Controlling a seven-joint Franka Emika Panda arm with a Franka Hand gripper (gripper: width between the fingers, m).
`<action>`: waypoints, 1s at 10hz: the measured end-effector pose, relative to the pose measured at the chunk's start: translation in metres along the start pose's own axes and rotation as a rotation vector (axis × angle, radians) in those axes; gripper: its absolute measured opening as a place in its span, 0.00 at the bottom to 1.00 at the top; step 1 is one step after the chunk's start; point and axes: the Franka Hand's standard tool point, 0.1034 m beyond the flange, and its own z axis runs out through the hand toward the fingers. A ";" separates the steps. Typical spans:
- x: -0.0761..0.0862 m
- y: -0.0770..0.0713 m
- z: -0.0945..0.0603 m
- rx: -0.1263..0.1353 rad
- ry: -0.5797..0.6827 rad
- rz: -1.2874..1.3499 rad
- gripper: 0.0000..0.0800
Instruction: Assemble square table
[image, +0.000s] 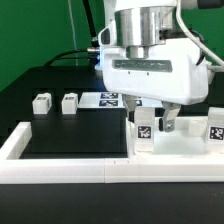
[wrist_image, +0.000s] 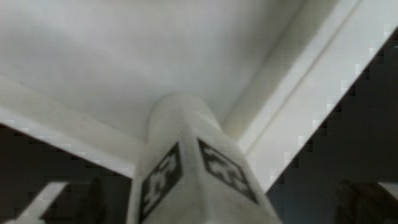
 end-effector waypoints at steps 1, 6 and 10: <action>0.000 0.000 0.000 -0.003 0.002 -0.110 0.81; 0.003 -0.001 0.000 -0.031 0.015 -0.551 0.70; 0.004 0.000 0.000 -0.030 0.018 -0.348 0.36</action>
Offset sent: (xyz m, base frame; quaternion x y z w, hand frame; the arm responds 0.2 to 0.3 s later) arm 0.0058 -0.0015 0.0008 -0.0106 -0.0096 -0.3315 0.9434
